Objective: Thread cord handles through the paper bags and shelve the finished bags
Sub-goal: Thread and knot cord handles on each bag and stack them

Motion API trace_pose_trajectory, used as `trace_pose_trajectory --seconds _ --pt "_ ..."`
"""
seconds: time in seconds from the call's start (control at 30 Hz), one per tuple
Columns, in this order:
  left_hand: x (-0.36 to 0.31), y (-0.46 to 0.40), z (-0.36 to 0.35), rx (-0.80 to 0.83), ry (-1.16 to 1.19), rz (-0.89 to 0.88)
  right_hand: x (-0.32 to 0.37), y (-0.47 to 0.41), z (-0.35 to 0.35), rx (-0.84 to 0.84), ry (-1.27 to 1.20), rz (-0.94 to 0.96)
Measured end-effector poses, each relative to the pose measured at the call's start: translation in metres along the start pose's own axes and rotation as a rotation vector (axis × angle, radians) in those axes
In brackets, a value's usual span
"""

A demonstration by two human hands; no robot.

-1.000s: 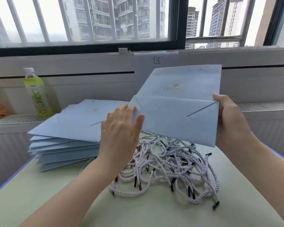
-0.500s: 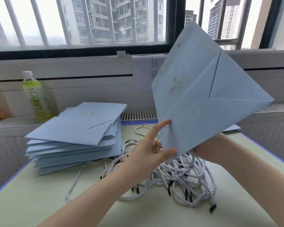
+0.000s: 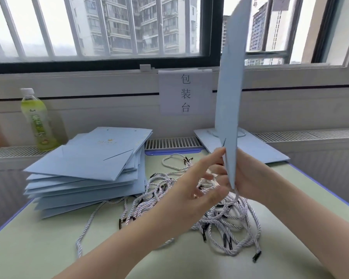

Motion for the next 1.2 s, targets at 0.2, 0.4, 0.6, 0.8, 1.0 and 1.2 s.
trace_pose_trajectory --seconds 0.2,0.4,0.6,0.8,1.0,1.2 --pt "0.006 -0.007 0.035 -0.383 0.219 0.079 0.013 0.006 -0.002 -0.276 -0.170 0.094" --pt "0.024 -0.015 0.088 -0.505 1.100 0.299 0.026 0.002 0.013 -0.282 -0.045 0.151" --pt "0.023 -0.014 0.099 -0.310 1.245 0.388 0.049 0.017 0.026 -0.188 0.005 -0.016" --pt "0.018 -0.014 0.088 -0.311 0.839 0.432 0.051 0.002 0.034 -0.181 0.138 0.155" --pt "0.037 -0.013 0.091 -0.496 0.694 0.583 0.048 -0.011 0.045 -0.357 0.004 0.212" --pt "0.038 -0.009 0.083 -0.487 0.369 0.603 0.077 0.000 0.035 -0.268 -0.127 0.421"
Point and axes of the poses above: each hand's wrist, its own y-axis away from the middle knuckle, its own z-axis out of the back of the hand, x = y × z, the point moved 3 cm from there along -y, towards the middle knuckle, and after that the axes turned 13 degrees about z, right-handed, at the moved point
